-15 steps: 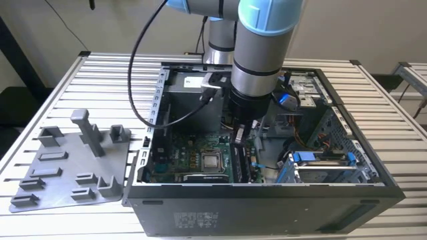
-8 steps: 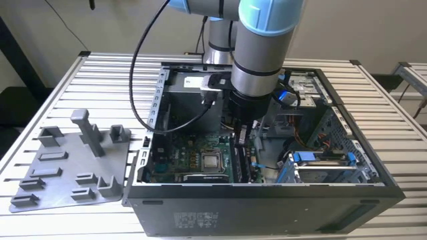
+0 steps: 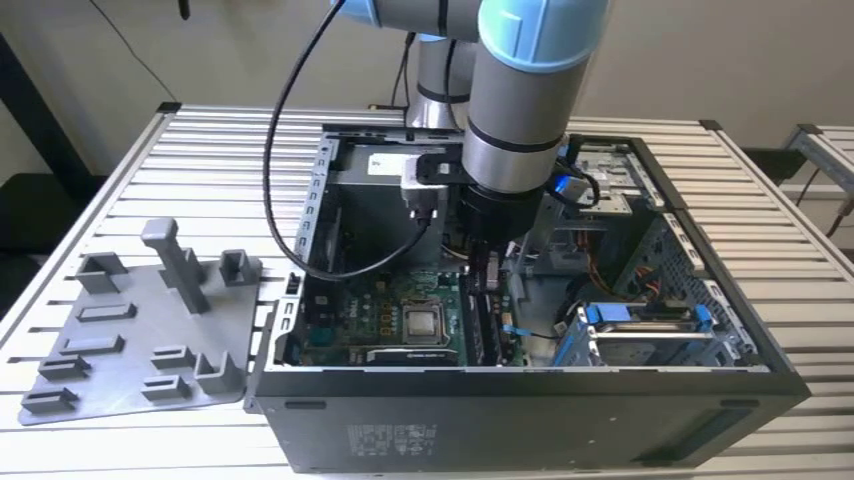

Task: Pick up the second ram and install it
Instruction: 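Press down the second ram until it locks into place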

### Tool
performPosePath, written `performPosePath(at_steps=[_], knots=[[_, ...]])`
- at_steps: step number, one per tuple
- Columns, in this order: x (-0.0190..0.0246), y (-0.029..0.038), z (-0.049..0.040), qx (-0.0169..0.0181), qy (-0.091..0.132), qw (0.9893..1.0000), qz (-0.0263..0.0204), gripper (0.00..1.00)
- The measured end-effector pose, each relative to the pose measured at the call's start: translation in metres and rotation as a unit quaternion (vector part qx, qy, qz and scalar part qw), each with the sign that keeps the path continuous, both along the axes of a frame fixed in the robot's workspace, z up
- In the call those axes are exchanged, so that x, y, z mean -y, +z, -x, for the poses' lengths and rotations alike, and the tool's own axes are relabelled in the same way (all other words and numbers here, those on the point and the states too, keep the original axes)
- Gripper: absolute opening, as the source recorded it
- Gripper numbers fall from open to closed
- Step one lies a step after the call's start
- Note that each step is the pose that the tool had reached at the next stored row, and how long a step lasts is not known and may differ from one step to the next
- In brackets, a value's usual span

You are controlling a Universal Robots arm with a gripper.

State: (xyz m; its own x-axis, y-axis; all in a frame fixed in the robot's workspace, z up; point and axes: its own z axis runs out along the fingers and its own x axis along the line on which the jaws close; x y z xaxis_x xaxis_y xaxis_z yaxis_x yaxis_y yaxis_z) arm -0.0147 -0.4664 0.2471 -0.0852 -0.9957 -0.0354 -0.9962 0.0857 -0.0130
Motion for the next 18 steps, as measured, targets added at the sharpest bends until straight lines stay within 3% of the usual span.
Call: performPosePath(at_steps=[3,7,11,15,18], knots=[[0.0000,0.0000,0.0000,0.0002,0.028,0.9996,0.0000,0.11],[0.0000,-0.0001,0.0000,0.0005,0.061,0.9981,0.0000,0.11],[0.0000,-0.0001,-0.0003,0.0005,0.063,0.9980,0.0000,0.11],[0.0000,-0.0007,-0.0025,-0.0048,0.061,0.9981,-0.0005,0.11],[0.0000,-0.0045,-0.0042,-0.0059,0.060,0.9982,-0.0004,0.11]])
